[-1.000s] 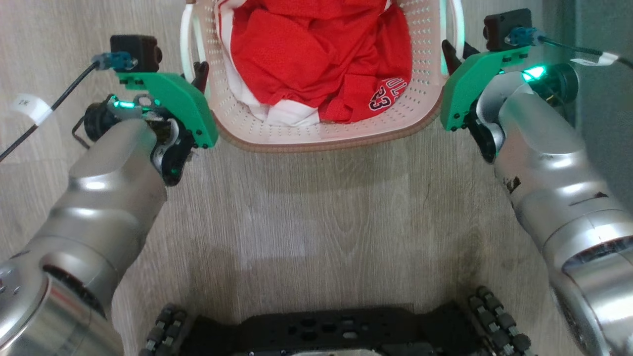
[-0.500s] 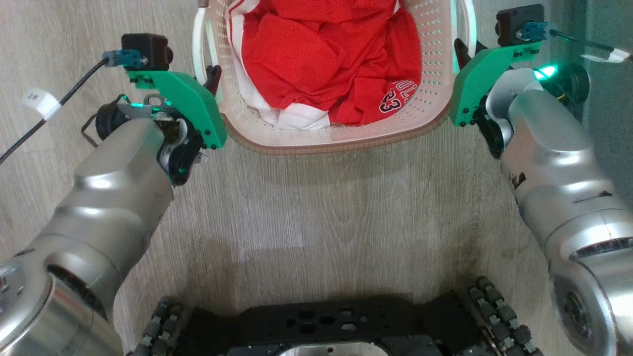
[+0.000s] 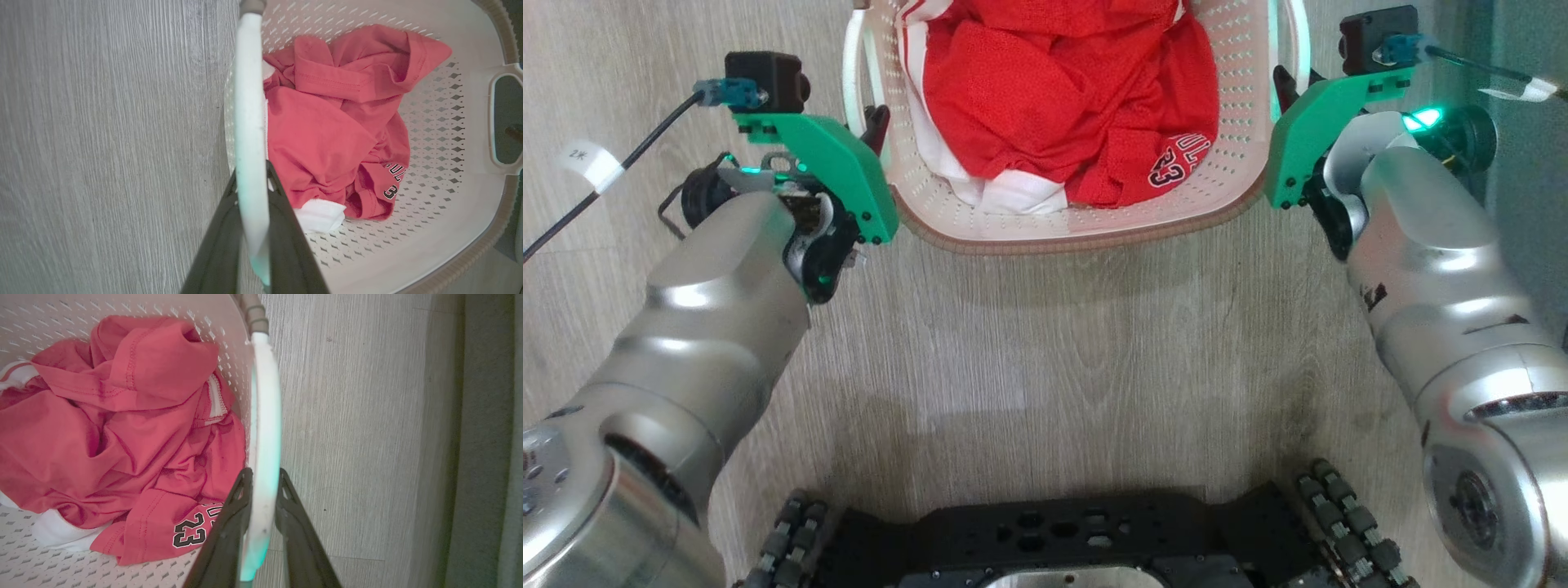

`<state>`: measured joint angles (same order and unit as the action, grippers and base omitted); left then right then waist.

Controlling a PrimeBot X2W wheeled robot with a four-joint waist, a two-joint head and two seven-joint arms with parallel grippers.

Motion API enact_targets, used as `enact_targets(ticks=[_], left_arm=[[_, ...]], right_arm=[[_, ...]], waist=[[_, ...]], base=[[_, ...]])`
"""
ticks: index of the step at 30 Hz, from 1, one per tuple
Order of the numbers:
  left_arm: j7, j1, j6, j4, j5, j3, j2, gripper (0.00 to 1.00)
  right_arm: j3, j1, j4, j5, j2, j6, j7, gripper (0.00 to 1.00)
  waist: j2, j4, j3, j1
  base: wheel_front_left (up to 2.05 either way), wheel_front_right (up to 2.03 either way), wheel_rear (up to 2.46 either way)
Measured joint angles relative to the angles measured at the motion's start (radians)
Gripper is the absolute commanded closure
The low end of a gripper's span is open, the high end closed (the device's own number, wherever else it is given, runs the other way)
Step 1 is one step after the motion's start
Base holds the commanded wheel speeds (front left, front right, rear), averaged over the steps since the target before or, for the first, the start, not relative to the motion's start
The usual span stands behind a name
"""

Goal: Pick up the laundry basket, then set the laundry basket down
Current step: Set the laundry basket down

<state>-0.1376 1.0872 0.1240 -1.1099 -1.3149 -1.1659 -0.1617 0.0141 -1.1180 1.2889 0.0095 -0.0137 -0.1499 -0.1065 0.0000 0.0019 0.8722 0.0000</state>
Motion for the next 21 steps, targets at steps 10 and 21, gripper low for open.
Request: enact_targets(ticks=[10,21], left_arm=[[0.042,0.001,0.008,-0.028,-0.044,-0.003,-0.009,0.00],[0.037,0.002,0.008,-0.027,-0.058,-0.020,-0.019,0.00]], right_arm=[[0.087,0.008,0.004,0.121,-0.038,0.010,0.027,0.00],[0.190,0.018,-0.014,0.227,-0.047,0.010,0.036,0.00]], waist=[[0.0001,0.016,-0.008,0.0000],[0.0001,0.009,-0.015,0.0000]], base=[[0.00,0.00,0.00],[0.00,0.00,0.00]])
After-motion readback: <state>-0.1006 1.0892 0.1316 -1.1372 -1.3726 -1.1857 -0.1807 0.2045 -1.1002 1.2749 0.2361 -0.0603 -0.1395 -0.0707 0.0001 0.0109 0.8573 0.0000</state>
